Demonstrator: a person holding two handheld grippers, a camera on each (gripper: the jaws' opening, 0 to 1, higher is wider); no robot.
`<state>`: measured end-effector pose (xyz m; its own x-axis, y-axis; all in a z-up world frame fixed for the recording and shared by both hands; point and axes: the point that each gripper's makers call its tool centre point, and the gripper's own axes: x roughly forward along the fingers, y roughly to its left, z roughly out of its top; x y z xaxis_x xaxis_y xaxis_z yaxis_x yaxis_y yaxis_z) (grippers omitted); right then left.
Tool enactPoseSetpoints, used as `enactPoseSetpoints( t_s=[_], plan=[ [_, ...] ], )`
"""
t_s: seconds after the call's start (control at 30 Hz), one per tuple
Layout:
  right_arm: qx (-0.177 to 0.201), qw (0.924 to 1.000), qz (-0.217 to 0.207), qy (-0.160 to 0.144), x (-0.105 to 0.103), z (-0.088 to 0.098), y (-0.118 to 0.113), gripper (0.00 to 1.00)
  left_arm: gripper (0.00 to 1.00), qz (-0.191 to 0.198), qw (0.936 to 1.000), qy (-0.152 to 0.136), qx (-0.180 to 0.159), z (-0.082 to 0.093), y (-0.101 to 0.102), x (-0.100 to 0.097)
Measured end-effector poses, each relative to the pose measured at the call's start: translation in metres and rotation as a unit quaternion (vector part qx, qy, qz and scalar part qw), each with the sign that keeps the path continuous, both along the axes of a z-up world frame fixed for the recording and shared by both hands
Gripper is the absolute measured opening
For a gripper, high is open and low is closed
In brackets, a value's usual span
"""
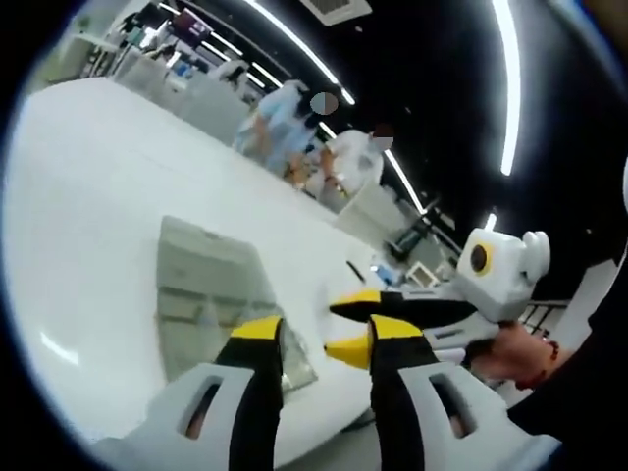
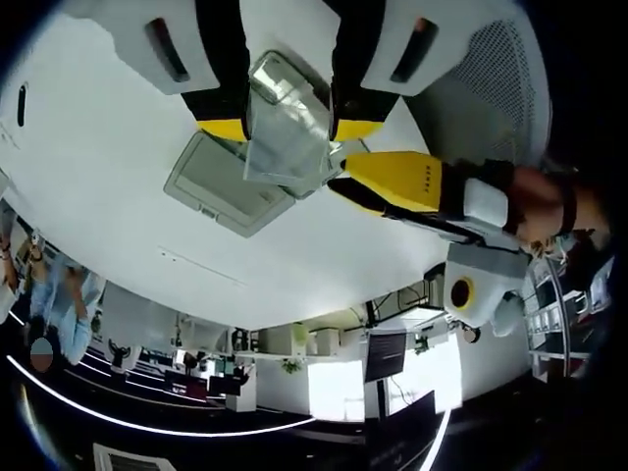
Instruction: Insert the divider into the dual guide fixture by aligning both edges with the guide slots and pushing it downward to the bottom, including one-sided entry, uneven engagement, binding, and posture correction.
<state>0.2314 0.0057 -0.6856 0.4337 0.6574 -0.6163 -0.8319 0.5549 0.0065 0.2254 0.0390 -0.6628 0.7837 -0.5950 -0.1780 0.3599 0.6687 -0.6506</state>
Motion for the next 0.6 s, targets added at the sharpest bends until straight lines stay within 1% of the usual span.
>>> enactPoseSetpoints(
  t_s=[0.07, 0.3, 0.37, 0.4, 0.47, 0.53, 0.6],
  plan=[
    [0.001, 1.0000, 0.002, 0.000, -0.0008, 0.0007, 0.0018, 0.27, 0.24, 0.000, 1.0000, 0.000, -0.001, 0.0002, 0.0005, 0.0000],
    [0.001, 0.9999, 0.013, -0.003, -0.0030, 0.0028, 0.0071, 0.27, 0.16, 0.009, 0.9998, 0.004, -0.016, 0.0005, 0.0027, 0.0009],
    [0.003, 0.9999, 0.014, -0.003, -0.0034, 0.0037, 0.0082, 0.27, 0.15, 0.011, 0.9998, 0.004, -0.016, -0.0009, 0.0032, 0.0010],
    [0.004, 0.9999, 0.014, -0.003, -0.0034, 0.0040, 0.0085, 0.27, 0.15, 0.013, 0.9997, 0.009, -0.019, -0.0031, 0.0037, 0.0009],
    [0.005, 0.9999, 0.013, -0.002, -0.0040, 0.0043, 0.0092, 0.27, 0.14, 0.015, 0.9995, 0.010, -0.026, -0.0032, 0.0041, 0.0008],
    [0.007, 0.9999, 0.012, -0.004, -0.0042, 0.0051, 0.0100, 0.27, 0.09, 0.018, 0.9992, 0.012, -0.033, -0.0024, 0.0044, 0.0005],
    [0.017, 0.9998, 0.007, -0.003, -0.0038, 0.0073, 0.0109, 0.27, 0.07, 0.019, 0.9982, 0.017, -0.053, -0.0017, 0.0044, 0.0002]
  ],
)
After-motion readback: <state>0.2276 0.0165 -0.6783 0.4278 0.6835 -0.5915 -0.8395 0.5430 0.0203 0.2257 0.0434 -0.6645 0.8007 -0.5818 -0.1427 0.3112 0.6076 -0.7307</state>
